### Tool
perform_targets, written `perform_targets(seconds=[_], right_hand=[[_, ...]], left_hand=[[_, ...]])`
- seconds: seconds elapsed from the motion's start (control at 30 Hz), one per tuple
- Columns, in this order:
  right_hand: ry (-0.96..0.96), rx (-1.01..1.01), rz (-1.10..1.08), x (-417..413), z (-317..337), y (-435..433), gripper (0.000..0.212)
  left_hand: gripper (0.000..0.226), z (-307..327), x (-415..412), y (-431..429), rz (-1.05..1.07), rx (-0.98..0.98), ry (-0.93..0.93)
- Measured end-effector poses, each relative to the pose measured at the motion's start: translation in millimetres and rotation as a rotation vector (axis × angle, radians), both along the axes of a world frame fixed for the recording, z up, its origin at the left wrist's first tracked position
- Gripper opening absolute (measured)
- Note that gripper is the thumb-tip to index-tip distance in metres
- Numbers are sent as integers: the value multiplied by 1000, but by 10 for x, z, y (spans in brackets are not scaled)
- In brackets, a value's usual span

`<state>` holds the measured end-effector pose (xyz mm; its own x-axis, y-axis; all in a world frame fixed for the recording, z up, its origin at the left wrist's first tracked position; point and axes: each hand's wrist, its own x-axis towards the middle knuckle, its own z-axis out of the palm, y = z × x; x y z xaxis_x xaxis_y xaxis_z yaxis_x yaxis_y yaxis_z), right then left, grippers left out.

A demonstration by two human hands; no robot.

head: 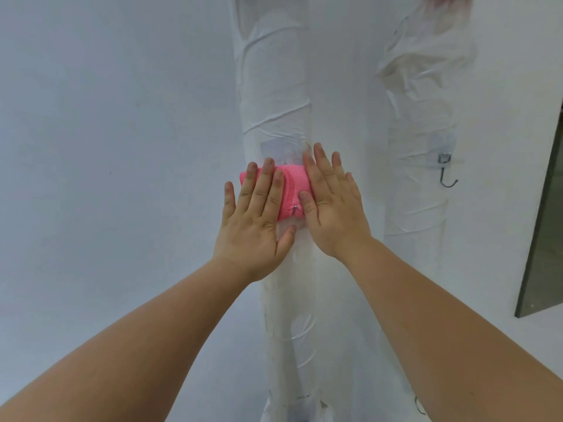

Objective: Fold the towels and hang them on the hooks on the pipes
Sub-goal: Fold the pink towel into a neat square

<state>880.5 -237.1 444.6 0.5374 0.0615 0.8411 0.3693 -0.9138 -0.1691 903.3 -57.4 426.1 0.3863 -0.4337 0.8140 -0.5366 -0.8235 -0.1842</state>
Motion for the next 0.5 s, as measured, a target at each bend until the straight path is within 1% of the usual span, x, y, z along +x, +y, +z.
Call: perform_targets(seconds=[0.13, 0.23, 0.37, 0.5], right_hand=[[79, -37, -137, -156, 56, 23, 61], [107, -35, -200, -259, 119, -3, 66], [116, -1, -207, -480, 150, 45, 73], [117, 86, -201, -788, 75, 169, 73]], left_hand=[[91, 90, -219, 62, 100, 76, 63], [93, 147, -365, 110, 125, 89, 80], [97, 170, -547, 228, 133, 78, 135], [99, 113, -740, 435, 121, 71, 167]])
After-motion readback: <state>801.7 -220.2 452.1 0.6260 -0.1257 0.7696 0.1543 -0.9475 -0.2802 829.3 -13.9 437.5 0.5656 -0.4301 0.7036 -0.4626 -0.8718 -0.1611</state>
